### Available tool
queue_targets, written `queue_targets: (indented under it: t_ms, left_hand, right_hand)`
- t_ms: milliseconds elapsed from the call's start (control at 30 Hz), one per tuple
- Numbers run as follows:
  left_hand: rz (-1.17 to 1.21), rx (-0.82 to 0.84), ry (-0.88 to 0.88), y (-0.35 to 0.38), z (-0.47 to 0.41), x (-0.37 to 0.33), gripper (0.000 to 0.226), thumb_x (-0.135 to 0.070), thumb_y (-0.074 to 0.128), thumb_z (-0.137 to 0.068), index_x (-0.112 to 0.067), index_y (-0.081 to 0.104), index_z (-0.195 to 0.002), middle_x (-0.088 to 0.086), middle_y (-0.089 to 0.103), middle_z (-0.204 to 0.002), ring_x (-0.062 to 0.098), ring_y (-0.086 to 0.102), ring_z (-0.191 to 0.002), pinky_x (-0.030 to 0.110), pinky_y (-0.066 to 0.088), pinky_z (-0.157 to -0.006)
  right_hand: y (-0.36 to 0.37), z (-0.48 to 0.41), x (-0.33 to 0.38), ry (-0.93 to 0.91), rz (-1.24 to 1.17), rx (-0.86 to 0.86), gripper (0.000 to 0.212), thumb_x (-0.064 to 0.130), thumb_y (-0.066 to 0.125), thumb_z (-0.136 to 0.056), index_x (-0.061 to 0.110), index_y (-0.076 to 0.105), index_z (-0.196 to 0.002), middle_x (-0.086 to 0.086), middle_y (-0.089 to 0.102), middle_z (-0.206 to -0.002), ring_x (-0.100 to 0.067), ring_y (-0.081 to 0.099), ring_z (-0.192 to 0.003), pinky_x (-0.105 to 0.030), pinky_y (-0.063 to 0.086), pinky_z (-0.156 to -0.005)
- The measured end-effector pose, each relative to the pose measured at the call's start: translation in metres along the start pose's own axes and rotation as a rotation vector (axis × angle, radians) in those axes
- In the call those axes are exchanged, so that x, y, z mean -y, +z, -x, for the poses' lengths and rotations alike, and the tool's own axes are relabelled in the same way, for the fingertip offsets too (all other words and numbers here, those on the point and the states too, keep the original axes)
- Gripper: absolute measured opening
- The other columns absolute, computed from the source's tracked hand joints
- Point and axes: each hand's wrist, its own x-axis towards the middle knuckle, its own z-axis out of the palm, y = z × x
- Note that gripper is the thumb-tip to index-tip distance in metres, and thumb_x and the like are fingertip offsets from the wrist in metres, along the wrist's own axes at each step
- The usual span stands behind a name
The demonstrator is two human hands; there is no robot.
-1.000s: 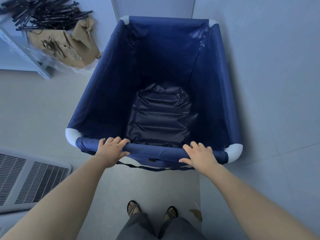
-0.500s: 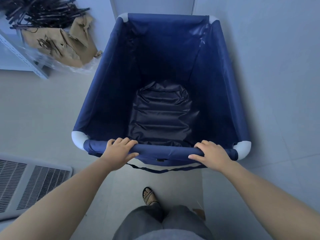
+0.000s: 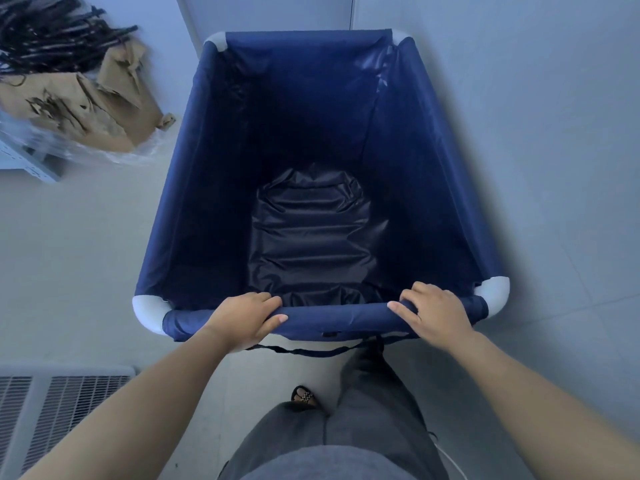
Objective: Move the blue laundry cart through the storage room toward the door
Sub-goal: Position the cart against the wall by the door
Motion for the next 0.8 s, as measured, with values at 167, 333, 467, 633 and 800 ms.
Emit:
queue_targets:
  t_ms: [167,333,467,633,800]
  left_hand:
    - [-0.048,-0.069,-0.024,0.005,0.001,-0.001,0.034,-0.052,0.025,-0.095,-0.026,0.047,-0.102,-0.009,0.055,-0.095,0.014,0.054,-0.085,0.027,0.034,-0.059]
    - [-0.016,-0.110,-0.063,0.005,0.002,-0.005,0.036,-0.052,0.029,-0.095,-0.023,0.051,-0.098,-0.007,0.057,-0.093,0.016,0.054,-0.084,0.028,0.035,-0.059]
    - [-0.014,-0.121,-0.071,0.003,0.000,-0.004,0.037,-0.052,0.029,-0.094,-0.023,0.052,-0.096,-0.008,0.056,-0.091,0.015,0.053,-0.082,0.027,0.032,-0.058]
    - [-0.020,-0.145,-0.069,0.003,-0.004,-0.002,0.038,-0.053,0.029,-0.094,-0.024,0.052,-0.097,-0.008,0.056,-0.091,0.014,0.052,-0.079,0.026,0.031,-0.057]
    - [-0.019,-0.157,-0.067,0.005,-0.006,0.001,0.038,-0.053,0.030,-0.093,-0.024,0.053,-0.098,-0.007,0.057,-0.091,0.015,0.054,-0.080,0.027,0.030,-0.055]
  right_hand:
    - [0.006,0.002,0.003,-0.010,0.049,-0.091,0.056,0.063,0.031,-0.088,0.019,0.063,-0.077,0.004,0.055,-0.073,-0.020,0.054,-0.069,-0.032,0.034,-0.062]
    - [0.011,0.002,0.008,0.007,0.057,-0.238,0.056,0.056,0.032,-0.088,0.016,0.064,-0.065,0.001,0.055,-0.061,-0.022,0.051,-0.054,-0.029,0.032,-0.055]
    - [0.015,-0.002,0.008,0.009,0.059,-0.324,0.051,0.049,0.035,-0.087,0.015,0.064,-0.062,0.000,0.054,-0.058,-0.023,0.049,-0.050,-0.029,0.035,-0.052]
    - [0.017,-0.009,0.007,-0.013,0.075,-0.394,0.048,0.044,0.037,-0.087,0.013,0.064,-0.061,-0.002,0.053,-0.056,-0.024,0.048,-0.047,-0.030,0.034,-0.049]
    - [0.020,-0.012,0.005,-0.031,0.090,-0.452,0.045,0.039,0.039,-0.086,0.012,0.064,-0.061,-0.003,0.054,-0.056,-0.024,0.048,-0.046,-0.031,0.036,-0.046]
